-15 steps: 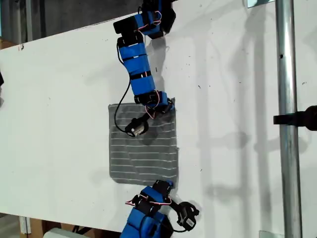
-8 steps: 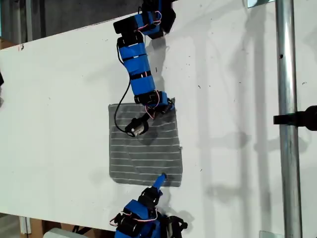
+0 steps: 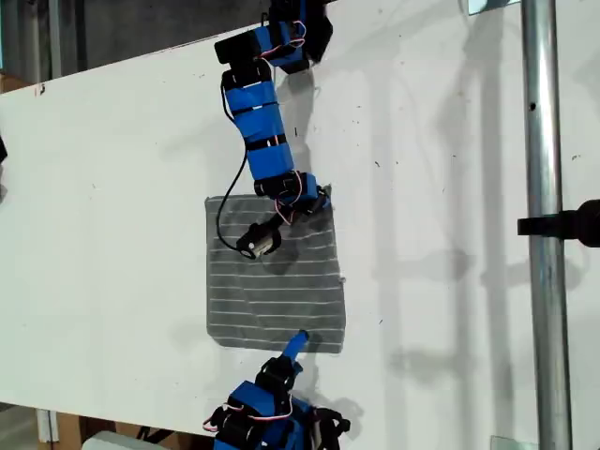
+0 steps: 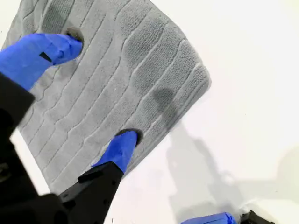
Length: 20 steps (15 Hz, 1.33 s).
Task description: Grasp corners of a towel and fold twice.
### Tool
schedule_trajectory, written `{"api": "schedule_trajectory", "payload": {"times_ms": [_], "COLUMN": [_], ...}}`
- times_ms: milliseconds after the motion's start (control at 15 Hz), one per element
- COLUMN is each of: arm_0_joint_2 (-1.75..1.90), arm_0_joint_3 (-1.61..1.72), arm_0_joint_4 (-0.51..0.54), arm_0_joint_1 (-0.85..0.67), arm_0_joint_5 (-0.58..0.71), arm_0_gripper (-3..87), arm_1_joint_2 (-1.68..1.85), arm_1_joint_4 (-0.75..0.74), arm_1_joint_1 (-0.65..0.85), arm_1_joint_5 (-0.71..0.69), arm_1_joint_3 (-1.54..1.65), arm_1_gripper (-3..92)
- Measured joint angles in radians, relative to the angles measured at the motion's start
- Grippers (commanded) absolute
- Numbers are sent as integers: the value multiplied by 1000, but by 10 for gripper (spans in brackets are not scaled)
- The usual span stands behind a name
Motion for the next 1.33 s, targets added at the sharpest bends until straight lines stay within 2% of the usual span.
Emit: {"api": "schedule_trajectory", "payload": {"times_ms": [67, 267, 533, 800, 933, 1000, 1067, 1200, 1333], "arm_0_joint_2": [-2, -114, -160, -308, -502, -568, -626, -657, -597], "arm_0_joint_3": [0, 120, 311, 348, 250, 212, 183, 115, 74], "arm_0_joint_4": [-15, -238, -451, -529, -531, -531, -537, -581, -535], "arm_0_joint_1": [25, 124, 129, 120, 123, 129, 143, 167, 179], "arm_0_joint_5": [-14, -83, -132, -202, -253, -255, -258, -262, -247], "arm_0_gripper": [403, 382, 372, 369, 286, 173, -4, -29, -29], "arm_1_joint_2": [0, 0, 0, 2, 3, 3, 3, 12, 12], "arm_1_joint_4": [0, 0, -2, -2, -3, -3, -3, -5, -5], "arm_1_joint_1": [0, 0, -3, -5, -8, -9, -11, -14, -14], "arm_1_joint_5": [0, 0, 0, 0, 3, 8, 9, 15, 18], "arm_1_joint_3": [0, 0, 2, 3, 3, 5, 5, 18, 18], "arm_1_gripper": [-2, -2, -2, -2, -2, -2, -2, -2, -2]}}
